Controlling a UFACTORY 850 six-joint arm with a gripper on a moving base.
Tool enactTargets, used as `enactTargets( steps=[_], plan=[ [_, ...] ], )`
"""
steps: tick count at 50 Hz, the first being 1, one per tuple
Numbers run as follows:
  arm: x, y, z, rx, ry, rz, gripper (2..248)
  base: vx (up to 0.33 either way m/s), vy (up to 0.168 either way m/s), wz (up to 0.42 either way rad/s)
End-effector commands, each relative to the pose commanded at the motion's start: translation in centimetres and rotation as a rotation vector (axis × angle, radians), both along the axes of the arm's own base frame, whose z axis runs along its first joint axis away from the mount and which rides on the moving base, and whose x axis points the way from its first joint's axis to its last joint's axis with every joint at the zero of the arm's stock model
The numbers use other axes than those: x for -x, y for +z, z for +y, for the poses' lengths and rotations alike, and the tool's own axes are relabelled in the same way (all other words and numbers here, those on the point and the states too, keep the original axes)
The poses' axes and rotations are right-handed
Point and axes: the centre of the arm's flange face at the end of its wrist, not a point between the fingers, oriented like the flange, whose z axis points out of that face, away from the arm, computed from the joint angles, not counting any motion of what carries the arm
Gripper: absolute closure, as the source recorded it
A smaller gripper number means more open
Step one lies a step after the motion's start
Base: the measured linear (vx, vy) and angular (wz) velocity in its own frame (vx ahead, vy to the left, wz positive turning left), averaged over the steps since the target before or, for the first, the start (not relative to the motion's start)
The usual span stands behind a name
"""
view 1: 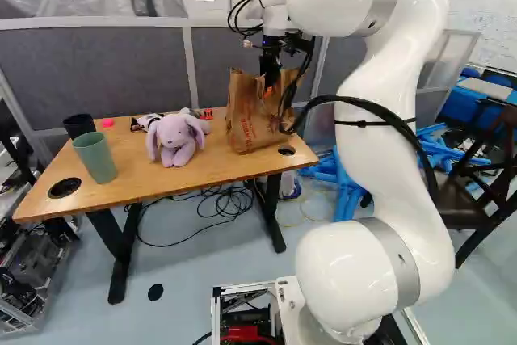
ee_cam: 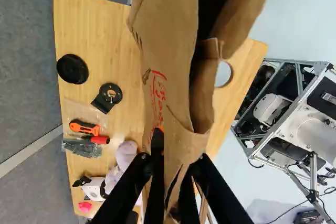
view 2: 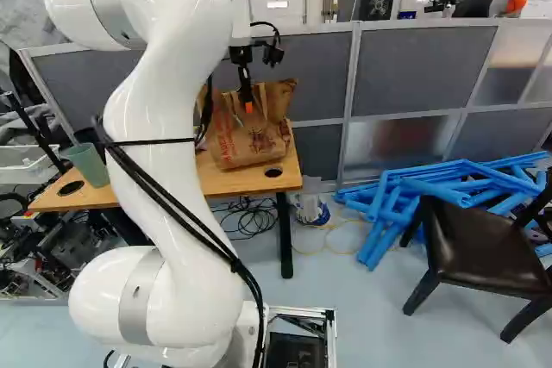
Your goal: Pick up the bag on the ground and place it on the table
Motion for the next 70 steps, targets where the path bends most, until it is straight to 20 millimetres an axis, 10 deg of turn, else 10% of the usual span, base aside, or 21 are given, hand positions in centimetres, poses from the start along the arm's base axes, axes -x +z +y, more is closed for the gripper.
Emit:
enactTargets(
  steps=[25,57,70],
  plan=[
    [-1.0,-2.8,0.1,0.003,0.000,0.042,229,0.000,0.000,0.000],
    [-0.2,-0.6,0.0,0.001,0.000,0.009,3,0.000,0.000,0.000],
    [0.5,1.5,0.0,-0.001,0.000,-0.023,3,0.000,0.000,0.000]
  ],
)
